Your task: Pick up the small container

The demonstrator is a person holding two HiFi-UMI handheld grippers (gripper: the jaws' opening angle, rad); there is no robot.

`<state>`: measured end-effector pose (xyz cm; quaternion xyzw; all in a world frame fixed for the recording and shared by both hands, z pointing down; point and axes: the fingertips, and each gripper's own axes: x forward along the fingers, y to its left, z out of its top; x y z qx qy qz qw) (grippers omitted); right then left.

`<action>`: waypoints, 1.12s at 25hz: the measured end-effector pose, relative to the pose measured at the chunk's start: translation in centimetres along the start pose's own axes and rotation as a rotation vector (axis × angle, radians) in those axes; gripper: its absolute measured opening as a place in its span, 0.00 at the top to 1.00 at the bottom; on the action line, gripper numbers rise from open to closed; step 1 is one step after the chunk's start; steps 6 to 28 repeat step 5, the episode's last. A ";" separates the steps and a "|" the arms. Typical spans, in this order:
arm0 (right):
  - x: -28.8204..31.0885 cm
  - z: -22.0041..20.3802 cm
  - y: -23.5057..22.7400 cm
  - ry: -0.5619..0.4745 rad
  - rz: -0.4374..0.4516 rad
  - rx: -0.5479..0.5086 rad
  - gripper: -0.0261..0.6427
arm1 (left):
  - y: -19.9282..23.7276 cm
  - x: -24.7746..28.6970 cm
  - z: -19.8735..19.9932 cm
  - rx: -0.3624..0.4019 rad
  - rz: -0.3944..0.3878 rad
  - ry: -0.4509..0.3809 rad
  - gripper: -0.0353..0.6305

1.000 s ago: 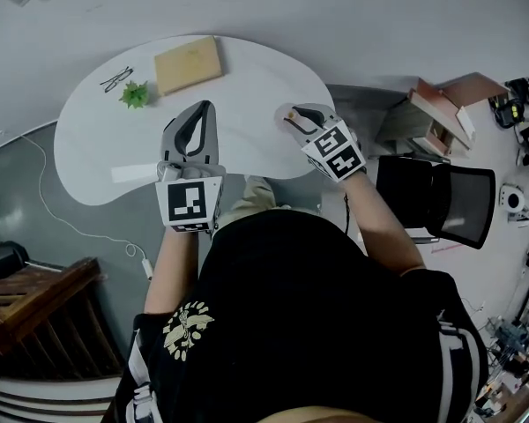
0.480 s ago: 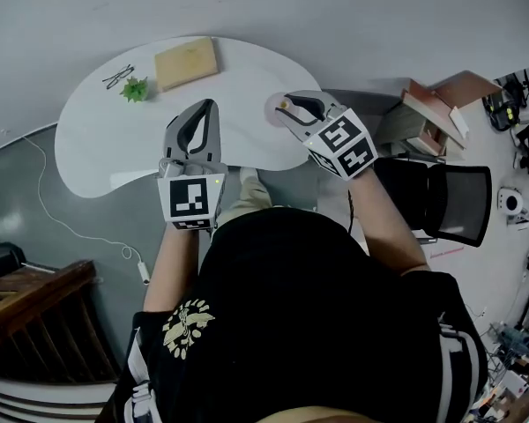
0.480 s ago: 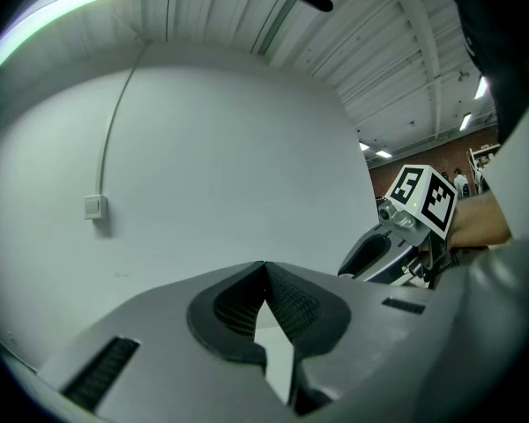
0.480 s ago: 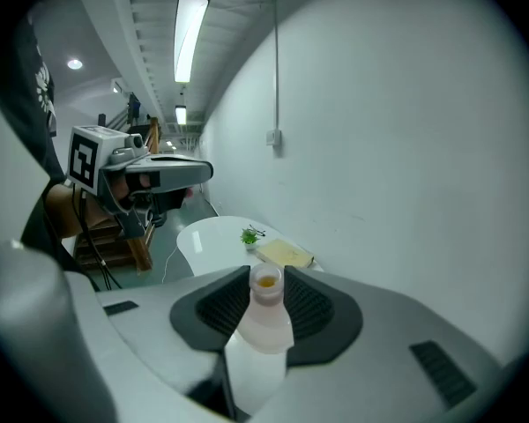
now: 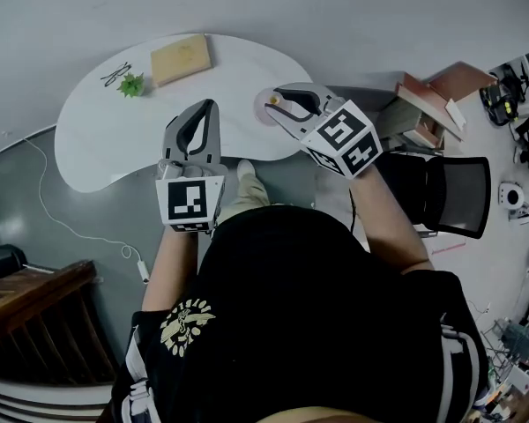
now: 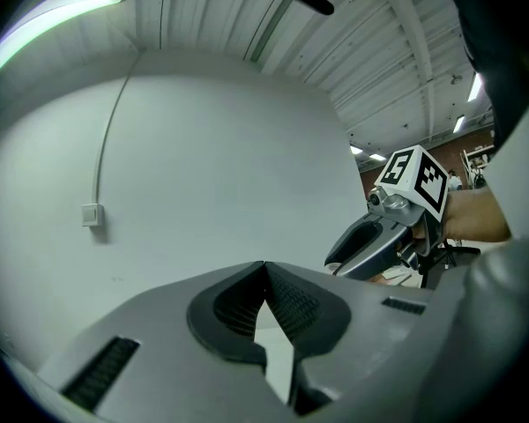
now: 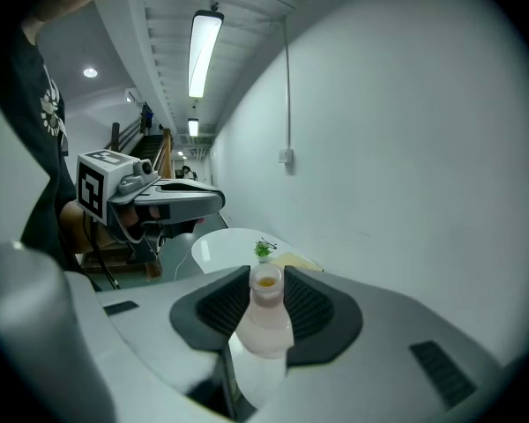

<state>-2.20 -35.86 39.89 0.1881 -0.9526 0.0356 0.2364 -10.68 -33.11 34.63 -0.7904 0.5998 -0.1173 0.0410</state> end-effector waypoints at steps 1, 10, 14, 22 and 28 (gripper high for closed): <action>-0.3 0.0 0.2 -0.001 0.004 0.000 0.76 | -0.3 0.0 0.2 0.000 -0.003 -0.002 0.91; -1.2 -0.2 1.0 0.001 0.017 0.003 0.76 | -1.2 0.1 0.9 0.007 -0.020 -0.012 0.91; -1.2 -0.2 1.0 0.001 0.017 0.003 0.76 | -1.2 0.1 0.9 0.007 -0.020 -0.012 0.91; -1.2 -0.2 1.0 0.001 0.017 0.003 0.76 | -1.2 0.1 0.9 0.007 -0.020 -0.012 0.91; -1.2 -0.2 1.0 0.001 0.017 0.003 0.76 | -1.2 0.1 0.9 0.007 -0.020 -0.012 0.91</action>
